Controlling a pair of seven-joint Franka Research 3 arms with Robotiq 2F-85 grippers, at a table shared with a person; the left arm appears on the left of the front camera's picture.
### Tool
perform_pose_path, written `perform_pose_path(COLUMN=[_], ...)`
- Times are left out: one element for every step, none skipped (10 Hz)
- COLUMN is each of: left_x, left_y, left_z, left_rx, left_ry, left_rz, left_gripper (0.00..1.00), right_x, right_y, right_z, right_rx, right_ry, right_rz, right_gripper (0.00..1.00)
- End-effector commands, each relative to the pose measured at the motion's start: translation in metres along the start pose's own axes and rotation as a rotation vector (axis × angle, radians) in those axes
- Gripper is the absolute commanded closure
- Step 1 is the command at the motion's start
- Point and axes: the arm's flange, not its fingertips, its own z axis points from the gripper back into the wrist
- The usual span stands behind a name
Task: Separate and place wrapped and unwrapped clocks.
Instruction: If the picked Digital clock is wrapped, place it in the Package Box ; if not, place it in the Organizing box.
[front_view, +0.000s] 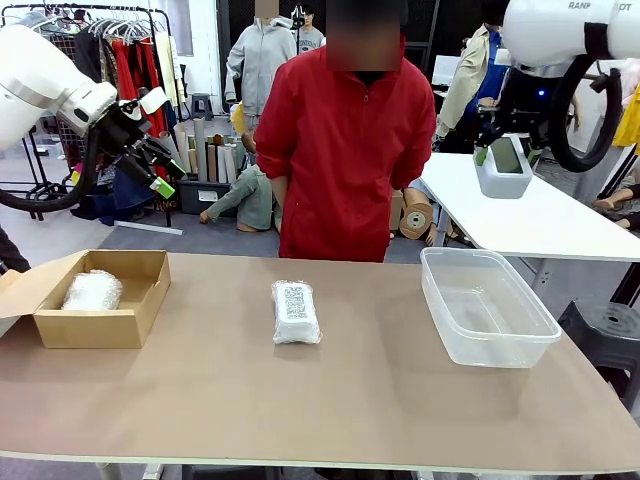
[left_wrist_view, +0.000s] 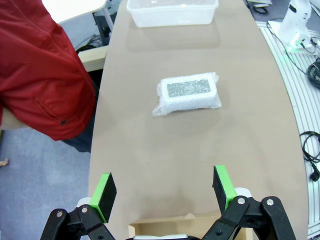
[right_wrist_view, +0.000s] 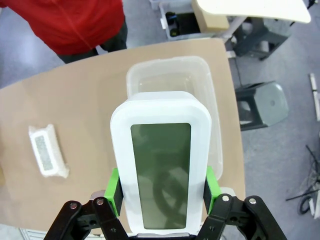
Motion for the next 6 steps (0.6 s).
perform_pose_path(left_x=[0.0002, 0.0002, 0.0002, 0.0002, 0.0002, 0.0002], left_y=[-0.0007, -0.0007, -0.0007, -0.0007, -0.0007, -0.0007], left_z=[0.0013, 0.0013, 0.0013, 0.0013, 0.0013, 0.0013], left_rx=[0.002, 0.002, 0.002, 0.002, 0.002, 0.002], left_ry=[0.000, 0.000, 0.000, 0.000, 0.000, 0.000], left_rz=[0.001, 0.001, 0.001, 0.001, 0.001, 0.001], left_gripper=[0.00, 0.00, 0.00, 0.00, 0.00, 0.00], right_x=[0.0013, 0.0013, 0.0013, 0.0013, 0.0013, 0.0013], right_y=[0.0047, 0.0047, 0.0047, 0.0047, 0.0047, 0.0047], right_z=[0.0002, 0.0002, 0.0002, 0.0002, 0.0002, 0.0002], right_rx=[-0.005, -0.005, -0.005, -0.005, -0.005, -0.005], right_ry=[-0.003, -0.003, -0.003, -0.003, -0.003, -0.003], right_rz=[0.011, 0.011, 0.011, 0.011, 0.011, 0.011], right_gripper=[1.00, 1.00, 1.00, 1.00, 1.00, 1.00])
